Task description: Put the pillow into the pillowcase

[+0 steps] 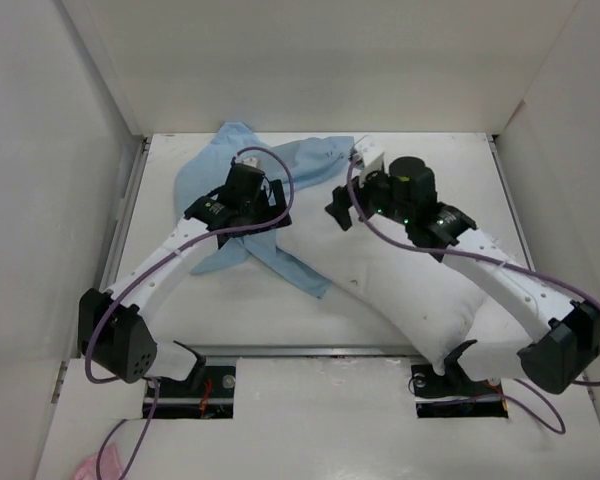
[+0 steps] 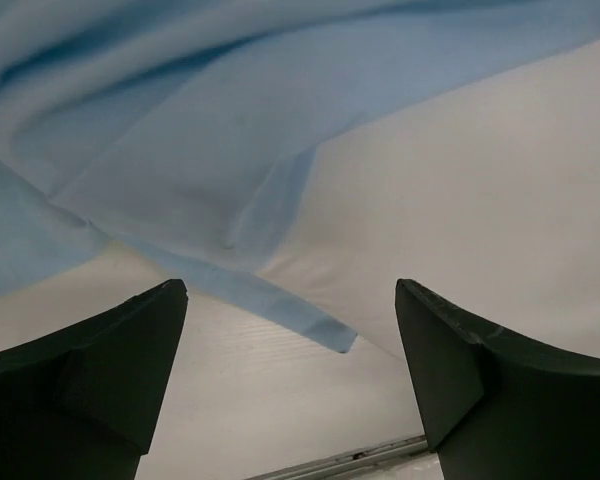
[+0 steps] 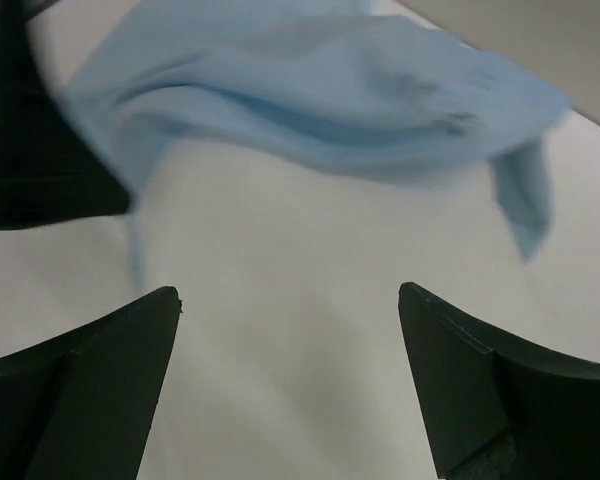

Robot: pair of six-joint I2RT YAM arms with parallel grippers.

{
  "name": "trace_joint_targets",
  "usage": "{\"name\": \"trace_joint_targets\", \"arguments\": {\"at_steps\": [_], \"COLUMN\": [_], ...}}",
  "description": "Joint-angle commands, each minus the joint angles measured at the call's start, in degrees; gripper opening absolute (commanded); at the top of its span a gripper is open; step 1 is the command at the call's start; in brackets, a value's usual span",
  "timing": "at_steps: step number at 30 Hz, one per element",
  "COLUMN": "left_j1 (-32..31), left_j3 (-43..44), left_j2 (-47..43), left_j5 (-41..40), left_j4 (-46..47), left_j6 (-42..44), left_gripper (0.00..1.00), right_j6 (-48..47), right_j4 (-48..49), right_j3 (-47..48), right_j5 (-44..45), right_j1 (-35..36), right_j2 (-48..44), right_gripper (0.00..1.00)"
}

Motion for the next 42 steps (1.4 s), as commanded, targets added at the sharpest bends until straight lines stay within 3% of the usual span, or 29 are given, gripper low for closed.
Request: {"name": "trace_joint_targets", "arguments": {"at_steps": [1, 4, 9, 11, 12, 14, 15, 16, 18, 23, 28, 33, 39, 42], "left_j1": [-0.1, -0.1, -0.1, -0.1, 0.4, 0.9, 1.7, 1.7, 2.3, -0.8, -12.3, -19.8, -22.1, -22.1], "left_j3": [-6.4, -10.6, -12.9, -12.9, -12.1, -10.5, -8.7, -8.1, -8.1, -5.1, 0.4, 3.5, -1.6, -4.8], "left_j2": [-1.3, -1.3, 3.9, 6.4, 7.2, 9.9, 11.0, 11.8, 12.6, 10.7, 6.3, 5.6, 0.5, -1.9], "left_j5": [2.6, 4.1, 1.5, -0.2, -2.3, -3.5, -4.1, -4.7, -5.5, -1.6, 2.9, 10.3, 23.5, 25.6], "left_j4": [5.1, 9.8, 11.5, 12.2, 13.1, 14.0, 12.7, 12.1, 12.1, 11.3, 8.2, 4.3, 2.8, 4.2], "left_j6": [-4.2, -3.6, -2.4, -2.4, -2.4, -1.5, -1.5, -1.0, -1.0, 0.9, 2.9, 5.3, 5.3, 4.8], "left_gripper": [0.83, 0.83, 0.79, 0.73, 0.63, 0.47, 0.38, 0.21, 0.0, 0.0, 0.0, 0.0, 0.0, 0.0], "right_j6": [-8.5, -9.3, -9.3, -9.3, -8.0, -7.1, -5.9, -3.4, -1.7, 6.8, 12.8, 17.5, 21.3, 24.9], "right_j4": [-4.5, -5.6, 2.1, 2.6, 3.9, 6.5, 9.8, 11.5, 14.2, 27.7, 35.6, 44.2, 44.2, 42.9], "right_j3": [-0.4, 0.9, 0.4, 1.9, 1.9, 0.6, -0.3, -0.9, -2.1, -2.7, 2.7, 3.4, 7.5, 6.0], "right_j5": [-2.2, 0.4, 6.2, 9.0, 10.5, 13.2, 14.3, 15.7, 16.3, 15.6, 22.2, 28.2, 36.8, 37.9], "right_j1": [6.6, 8.9, 8.9, 8.9, 8.9, 8.9, 8.9, 8.9, 8.9, 8.4, 8.4, 8.4, 8.4, 7.9], "right_j2": [2.4, 6.5, 16.3, 19.9, 22.5, 23.2, 23.2, 22.2, 20.6, 17.7, 20.0, 22.0, 25.1, 25.1], "right_gripper": [0.96, 0.99, 0.99, 0.98, 0.95, 0.57, 0.33, 0.0, 0.0, 0.0, 0.0, 0.0, 0.0, 0.0]}}
